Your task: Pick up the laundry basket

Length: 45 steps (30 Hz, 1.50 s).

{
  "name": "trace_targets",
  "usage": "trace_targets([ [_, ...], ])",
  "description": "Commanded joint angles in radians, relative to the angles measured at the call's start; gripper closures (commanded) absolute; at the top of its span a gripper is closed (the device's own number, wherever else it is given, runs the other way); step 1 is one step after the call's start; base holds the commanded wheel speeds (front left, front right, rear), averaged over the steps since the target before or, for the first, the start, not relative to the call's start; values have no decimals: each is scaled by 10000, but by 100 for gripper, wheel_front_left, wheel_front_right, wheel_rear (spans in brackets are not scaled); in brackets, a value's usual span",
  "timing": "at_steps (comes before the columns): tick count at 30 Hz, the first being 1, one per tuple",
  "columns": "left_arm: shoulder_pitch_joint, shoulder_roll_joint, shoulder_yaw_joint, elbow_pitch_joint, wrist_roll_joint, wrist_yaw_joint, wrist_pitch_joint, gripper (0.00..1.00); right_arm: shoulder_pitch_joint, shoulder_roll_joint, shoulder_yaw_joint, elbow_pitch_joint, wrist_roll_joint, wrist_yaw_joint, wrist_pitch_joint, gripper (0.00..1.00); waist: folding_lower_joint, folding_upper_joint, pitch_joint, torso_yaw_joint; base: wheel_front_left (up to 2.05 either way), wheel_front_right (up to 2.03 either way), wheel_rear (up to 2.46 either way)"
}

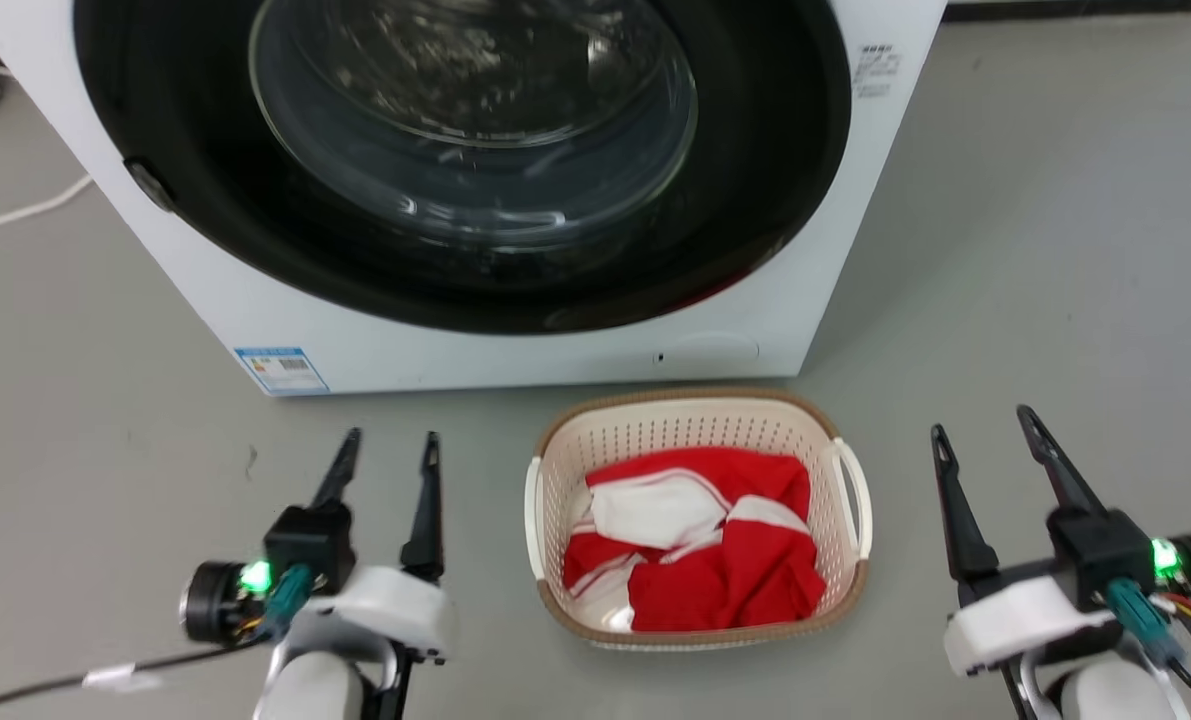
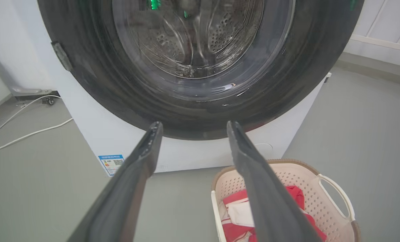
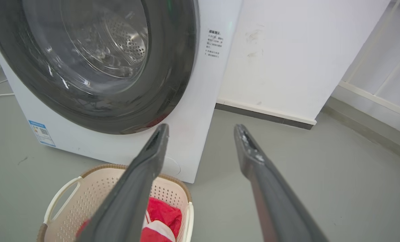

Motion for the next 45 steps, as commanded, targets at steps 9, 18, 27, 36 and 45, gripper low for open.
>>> trace_targets([
  [9,-2430,113,-476,3015,-31,-741,-22,0,-1985,-34,-3,1776,-423,-8,-21,0,0,0,1909,-243,0,0,0],
  [18,-4820,127,-1130,6009,-261,-1002,-13,0,-3675,-148,177,3686,-1148,-8,-21,0,0,0,3533,-386,0,0,0],
  [27,-6557,56,-2137,8005,-830,-1030,297,0,-5382,-471,348,5850,-1445,-8,-21,0,0,0,4772,-430,0,0,0],
  [36,-7491,25,-3036,8860,-1773,-1033,552,0,-6717,-542,150,7593,-1664,-8,-21,0,0,0,5724,-353,0,0,0],
  [45,-8077,70,-3540,9312,-2302,-1034,502,0,-7682,-452,-106,8843,-1819,-8,-21,0,0,0,6419,-325,0,0,0],
])
